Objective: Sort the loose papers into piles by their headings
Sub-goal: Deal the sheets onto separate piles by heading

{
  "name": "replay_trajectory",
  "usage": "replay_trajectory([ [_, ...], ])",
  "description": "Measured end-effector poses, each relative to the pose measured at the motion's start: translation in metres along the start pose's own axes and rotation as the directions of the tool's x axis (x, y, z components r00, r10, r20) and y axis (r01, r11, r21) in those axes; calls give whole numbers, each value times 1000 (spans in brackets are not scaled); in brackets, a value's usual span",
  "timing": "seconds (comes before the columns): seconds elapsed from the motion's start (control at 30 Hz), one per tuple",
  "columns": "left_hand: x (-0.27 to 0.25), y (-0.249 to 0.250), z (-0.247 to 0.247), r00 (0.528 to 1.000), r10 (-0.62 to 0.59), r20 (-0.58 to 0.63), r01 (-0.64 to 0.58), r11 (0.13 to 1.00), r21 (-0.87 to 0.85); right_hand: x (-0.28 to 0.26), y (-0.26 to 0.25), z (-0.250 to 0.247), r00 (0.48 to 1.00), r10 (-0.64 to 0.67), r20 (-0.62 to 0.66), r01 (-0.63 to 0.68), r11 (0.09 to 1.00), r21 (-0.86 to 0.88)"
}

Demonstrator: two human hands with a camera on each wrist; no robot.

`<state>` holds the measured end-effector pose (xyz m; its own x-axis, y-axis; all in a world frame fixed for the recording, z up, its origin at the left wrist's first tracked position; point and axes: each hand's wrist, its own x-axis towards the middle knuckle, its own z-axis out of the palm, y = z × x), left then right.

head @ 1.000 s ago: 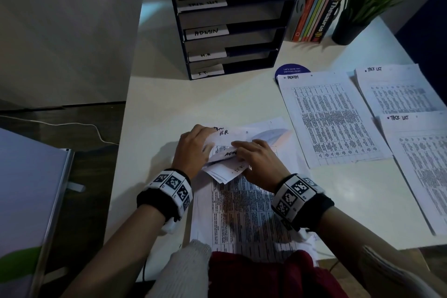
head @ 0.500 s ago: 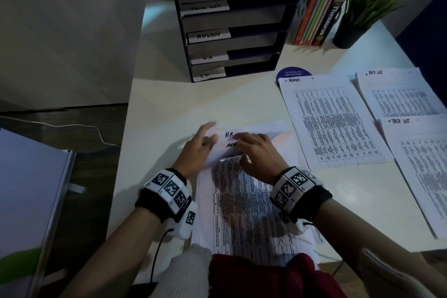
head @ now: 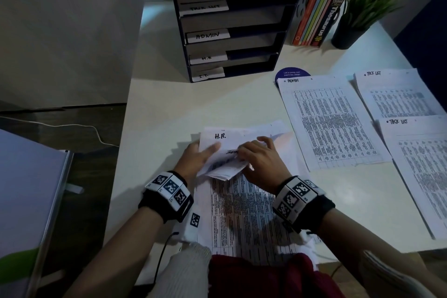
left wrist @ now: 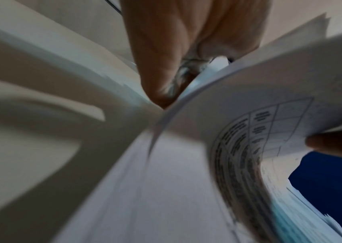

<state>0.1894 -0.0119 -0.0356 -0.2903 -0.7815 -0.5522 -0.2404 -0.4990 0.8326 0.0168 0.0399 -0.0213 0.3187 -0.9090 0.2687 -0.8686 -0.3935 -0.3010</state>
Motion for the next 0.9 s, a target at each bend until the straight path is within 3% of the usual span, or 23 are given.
replay_trajectory([
  [0.13,-1,12,-2,983,172,-59,-141,927,347,24,-5,-10,994,105,-19,-105,993,-43],
  [0.23,0,50,-8,931,284,-229,-183,907,379,40,-3,-13,930,230,286,-200,971,-130],
  [0.33,-7,100,-18,812,470,-345,-345,864,367,46,0,-8,883,285,374,-254,958,-131],
  [0.53,-30,160,-20,551,774,-312,-575,623,531,38,-3,-8,856,307,415,-261,951,-165],
  [0.6,-31,165,-18,514,802,-303,-609,590,530,34,-5,-21,893,307,329,-267,950,-160],
  [0.67,-32,165,-13,537,798,-273,-617,592,518,36,-9,-42,954,286,91,-276,955,-108],
  [0.7,-32,165,-11,566,787,-244,-624,603,497,40,-10,-55,957,285,-57,-289,954,-77],
  [0.8,-40,168,1,637,759,-134,-662,628,408,57,-9,-100,877,284,-388,-319,947,-28],
  [0.9,-51,172,7,623,781,-45,-723,597,349,72,-9,-140,875,225,-428,-248,969,3],
])
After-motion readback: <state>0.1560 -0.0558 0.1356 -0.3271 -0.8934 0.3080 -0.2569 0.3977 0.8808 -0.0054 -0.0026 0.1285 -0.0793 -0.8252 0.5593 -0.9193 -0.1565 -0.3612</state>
